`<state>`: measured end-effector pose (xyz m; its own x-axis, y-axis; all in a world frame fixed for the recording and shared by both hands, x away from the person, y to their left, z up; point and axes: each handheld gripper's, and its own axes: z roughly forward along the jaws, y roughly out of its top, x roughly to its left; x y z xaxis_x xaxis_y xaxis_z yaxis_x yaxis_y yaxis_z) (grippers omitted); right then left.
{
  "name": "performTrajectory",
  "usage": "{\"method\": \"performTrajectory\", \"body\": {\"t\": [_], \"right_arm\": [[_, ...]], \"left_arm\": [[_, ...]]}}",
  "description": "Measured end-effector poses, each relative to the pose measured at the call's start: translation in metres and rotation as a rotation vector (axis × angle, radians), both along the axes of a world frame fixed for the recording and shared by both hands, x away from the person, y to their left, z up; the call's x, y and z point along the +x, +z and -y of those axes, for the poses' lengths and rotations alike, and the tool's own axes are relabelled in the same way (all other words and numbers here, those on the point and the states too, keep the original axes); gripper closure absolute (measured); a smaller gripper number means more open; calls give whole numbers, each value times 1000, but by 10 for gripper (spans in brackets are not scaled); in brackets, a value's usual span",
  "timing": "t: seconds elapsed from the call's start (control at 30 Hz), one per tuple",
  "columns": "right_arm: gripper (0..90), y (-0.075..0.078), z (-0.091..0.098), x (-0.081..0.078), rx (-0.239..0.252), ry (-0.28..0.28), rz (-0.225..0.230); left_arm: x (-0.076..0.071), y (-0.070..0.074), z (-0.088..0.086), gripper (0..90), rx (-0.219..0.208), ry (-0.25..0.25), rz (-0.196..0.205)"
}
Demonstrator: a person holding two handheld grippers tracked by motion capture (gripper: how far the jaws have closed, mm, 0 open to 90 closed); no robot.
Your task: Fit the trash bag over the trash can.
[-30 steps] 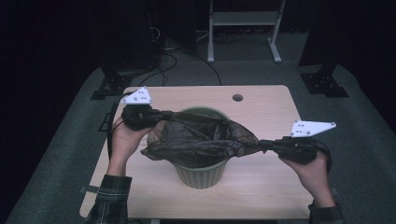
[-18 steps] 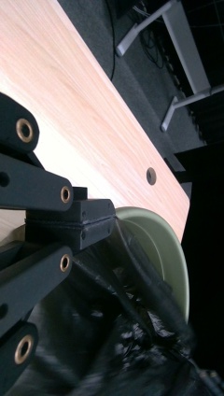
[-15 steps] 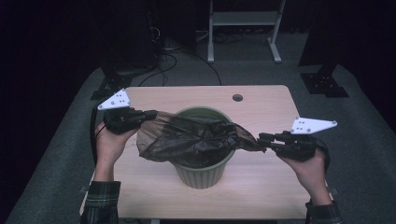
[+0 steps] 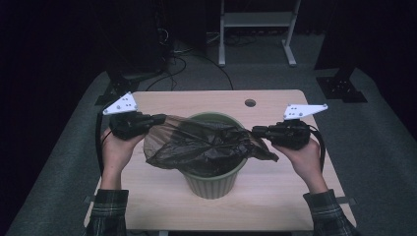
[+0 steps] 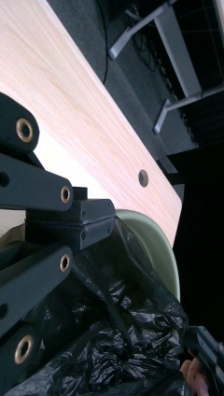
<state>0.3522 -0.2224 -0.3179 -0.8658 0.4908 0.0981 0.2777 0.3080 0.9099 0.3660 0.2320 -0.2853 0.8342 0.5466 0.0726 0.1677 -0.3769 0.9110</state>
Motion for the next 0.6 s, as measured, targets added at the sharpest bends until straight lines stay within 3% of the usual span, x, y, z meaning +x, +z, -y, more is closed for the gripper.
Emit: {"method": "performTrajectory", "body": {"t": [0.27, 0.43, 0.6], "right_arm": [[900, -3, 1, 13, 48, -50, 12], [900, -2, 3, 23, 13, -123, 34], [900, -13, -3, 34, -49, -159, 23]], "left_arm": [[8, -5, 7, 899, -5, 16, 7], [21, -15, 8, 899, 26, 64, -4], [34, -34, 14, 899, 56, 76, -63]]}}
